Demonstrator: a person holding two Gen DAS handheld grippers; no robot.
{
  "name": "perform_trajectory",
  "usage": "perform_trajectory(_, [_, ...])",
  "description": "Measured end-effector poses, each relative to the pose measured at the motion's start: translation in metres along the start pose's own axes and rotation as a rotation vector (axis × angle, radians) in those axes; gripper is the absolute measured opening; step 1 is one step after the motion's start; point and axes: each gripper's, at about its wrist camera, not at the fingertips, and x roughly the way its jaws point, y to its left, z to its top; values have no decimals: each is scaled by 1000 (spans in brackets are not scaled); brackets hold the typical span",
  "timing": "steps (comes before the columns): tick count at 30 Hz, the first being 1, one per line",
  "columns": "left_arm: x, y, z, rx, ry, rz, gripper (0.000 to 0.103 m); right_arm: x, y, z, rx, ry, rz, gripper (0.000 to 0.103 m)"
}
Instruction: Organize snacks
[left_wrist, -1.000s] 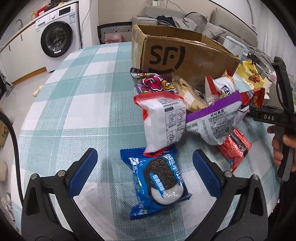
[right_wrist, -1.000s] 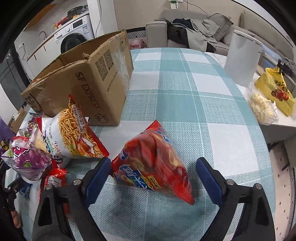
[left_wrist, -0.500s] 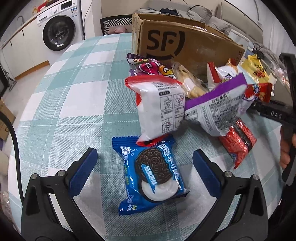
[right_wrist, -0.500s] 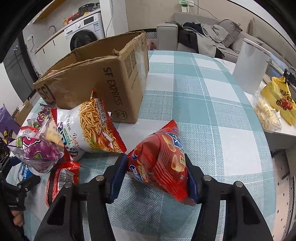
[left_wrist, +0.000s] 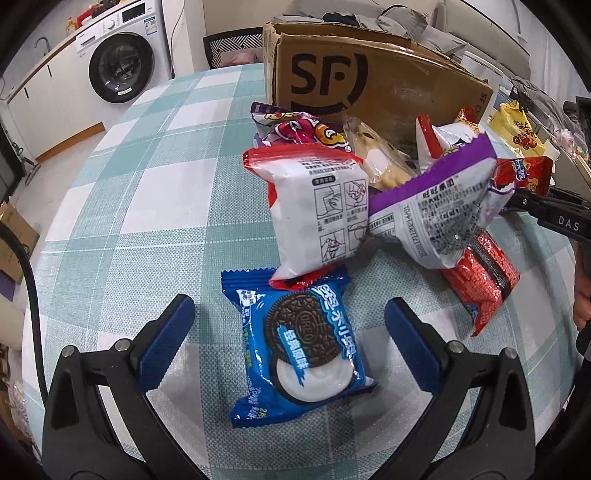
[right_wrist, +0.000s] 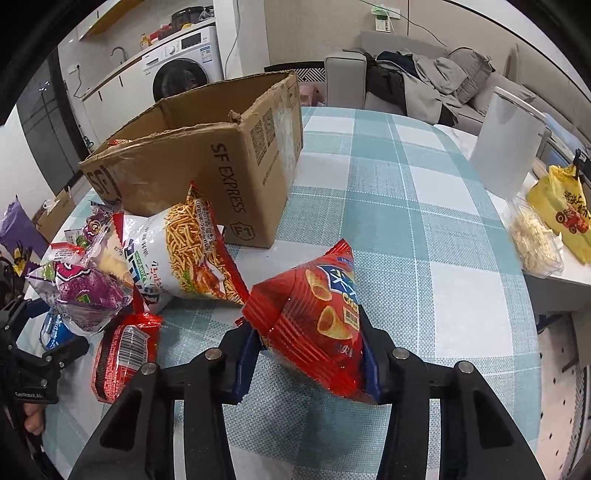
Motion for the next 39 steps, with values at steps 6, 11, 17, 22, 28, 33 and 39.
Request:
perform_trajectory(6, [-5,-5,-2,31,-25,-26,83,-2,2,-1,-9,-3,-1,47])
perform_trajectory(11, [-10,-6,-3,37,-43,-38,63,-4,4,0,-14,-8,1,47])
perform_trajectory(17, [-11,-6,-4,34,-47,-40,63,-8,4,0,-12,-21,3,47])
perform_trajectory(22, [-17,-6,-5,28,-59,-52,62,-12,4,2,-9,-35,13,47])
perform_trajectory(28, [-28,-4,-5,18,-81,-62,62,-19,4,4,-4,-56,20,47])
perform_trajectory(33, [-40,-3,-4,13,-109,-68,62,-26,-1,6,16,-83,48,47])
perform_trajectory(39, [-52,-3,-2,9,-144,-84,62,-35,-9,8,47,-112,92,47])
